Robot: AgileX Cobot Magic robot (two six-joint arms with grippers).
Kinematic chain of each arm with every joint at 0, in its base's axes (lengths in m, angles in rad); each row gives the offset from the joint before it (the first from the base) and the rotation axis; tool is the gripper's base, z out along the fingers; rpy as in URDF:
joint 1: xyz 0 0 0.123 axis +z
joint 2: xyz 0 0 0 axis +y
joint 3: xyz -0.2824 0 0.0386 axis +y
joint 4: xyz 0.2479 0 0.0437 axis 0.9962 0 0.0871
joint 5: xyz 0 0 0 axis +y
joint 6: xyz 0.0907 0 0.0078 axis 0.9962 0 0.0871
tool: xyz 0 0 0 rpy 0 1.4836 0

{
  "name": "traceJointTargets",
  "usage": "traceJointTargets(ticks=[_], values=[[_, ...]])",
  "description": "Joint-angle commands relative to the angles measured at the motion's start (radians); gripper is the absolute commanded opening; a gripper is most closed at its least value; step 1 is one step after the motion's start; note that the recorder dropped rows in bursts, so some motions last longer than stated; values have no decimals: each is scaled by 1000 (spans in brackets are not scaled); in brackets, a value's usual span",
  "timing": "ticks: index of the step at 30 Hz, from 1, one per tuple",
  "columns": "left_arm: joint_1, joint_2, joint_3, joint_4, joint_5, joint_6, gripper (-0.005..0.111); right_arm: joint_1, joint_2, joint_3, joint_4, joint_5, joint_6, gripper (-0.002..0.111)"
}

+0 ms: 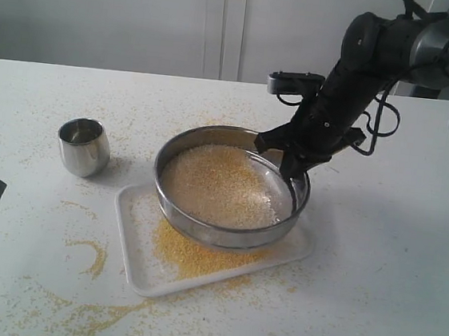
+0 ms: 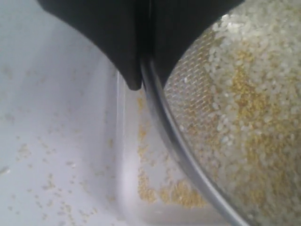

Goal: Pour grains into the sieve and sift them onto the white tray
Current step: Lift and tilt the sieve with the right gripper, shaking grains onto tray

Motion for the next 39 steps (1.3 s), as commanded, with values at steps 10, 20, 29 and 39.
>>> traceJointTargets(ticks=[10,20,29,39], values=[[3,-10,6,5,8,0,0,-19,-29,9,134,-24,-46,0],[3,-10,6,5,8,0,0,-14,-42,5,-11,0,-51,0],[3,-10,6,5,8,0,0,-15,-49,13,-30,-54,262,0],[3,-10,6,5,8,0,0,4,-48,9,6,-34,-60,0]])
